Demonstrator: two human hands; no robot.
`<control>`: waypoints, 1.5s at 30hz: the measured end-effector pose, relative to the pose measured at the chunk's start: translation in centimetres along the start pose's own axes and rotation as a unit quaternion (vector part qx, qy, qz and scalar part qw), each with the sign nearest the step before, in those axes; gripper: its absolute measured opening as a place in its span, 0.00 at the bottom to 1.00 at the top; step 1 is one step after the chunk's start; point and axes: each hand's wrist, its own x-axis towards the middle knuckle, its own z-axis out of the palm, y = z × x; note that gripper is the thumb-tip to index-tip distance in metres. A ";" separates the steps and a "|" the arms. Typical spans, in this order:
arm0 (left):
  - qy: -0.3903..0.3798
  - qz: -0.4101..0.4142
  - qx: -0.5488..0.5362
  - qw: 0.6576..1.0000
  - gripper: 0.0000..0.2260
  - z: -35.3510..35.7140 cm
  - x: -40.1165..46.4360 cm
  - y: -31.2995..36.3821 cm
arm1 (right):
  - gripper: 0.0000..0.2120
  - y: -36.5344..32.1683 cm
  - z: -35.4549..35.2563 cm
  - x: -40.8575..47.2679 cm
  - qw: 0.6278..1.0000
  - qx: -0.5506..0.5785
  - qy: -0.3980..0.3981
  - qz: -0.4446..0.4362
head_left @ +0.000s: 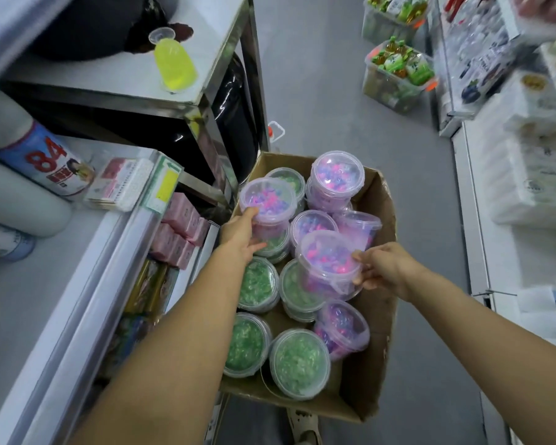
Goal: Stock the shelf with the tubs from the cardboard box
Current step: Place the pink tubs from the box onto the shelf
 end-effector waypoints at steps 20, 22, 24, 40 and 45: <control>0.058 0.155 -0.132 0.977 0.15 -14.7 -35.5 -10.7 | 0.05 -2.0 -1.5 -24.3 0.958 -0.081 -0.194 -0.197; 0.077 0.165 -0.139 0.973 0.14 -16.2 -39.5 -11.9 | 0.06 -1.9 -0.5 -27.3 0.944 -0.100 -0.224 -0.222; 0.104 0.177 -0.152 0.967 0.12 -17.8 -43.2 -12.9 | 0.09 -1.8 0.9 -30.0 0.927 -0.115 -0.263 -0.242; 0.317 0.328 -0.241 0.856 0.15 -36.7 -65.3 -16.9 | 0.08 -2.4 22.1 -51.3 0.793 -0.170 -0.459 -0.364; 0.378 0.331 -0.263 0.824 0.20 -45.0 -69.1 -18.4 | 0.07 -1.6 31.9 -58.3 0.770 -0.171 -0.478 -0.386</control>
